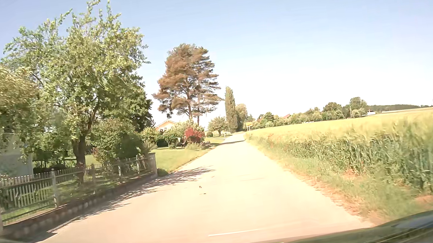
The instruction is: Follow the waypoints while adhering to traffic rules and regulations
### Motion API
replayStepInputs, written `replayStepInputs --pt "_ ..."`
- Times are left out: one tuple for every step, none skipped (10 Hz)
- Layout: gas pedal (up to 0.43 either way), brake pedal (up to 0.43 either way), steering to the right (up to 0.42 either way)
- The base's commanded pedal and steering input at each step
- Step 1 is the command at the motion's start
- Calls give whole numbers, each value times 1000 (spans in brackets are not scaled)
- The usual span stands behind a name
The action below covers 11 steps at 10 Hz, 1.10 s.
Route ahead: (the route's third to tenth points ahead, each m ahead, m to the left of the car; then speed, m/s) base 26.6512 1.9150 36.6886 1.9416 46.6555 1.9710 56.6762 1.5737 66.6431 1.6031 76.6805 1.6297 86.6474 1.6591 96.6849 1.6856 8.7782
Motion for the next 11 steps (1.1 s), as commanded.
replayStepInputs --pt "0 0 -6" --pt "0 0 -6" --pt "0 0 -6" --pt "0 0 -6" --pt "0 0 -6" --pt "0 0 -6" --pt "0 0 -6" --pt "0 0 -6" --pt "0 0 -6" --pt "0 0 -6" --pt "0 0 -6"
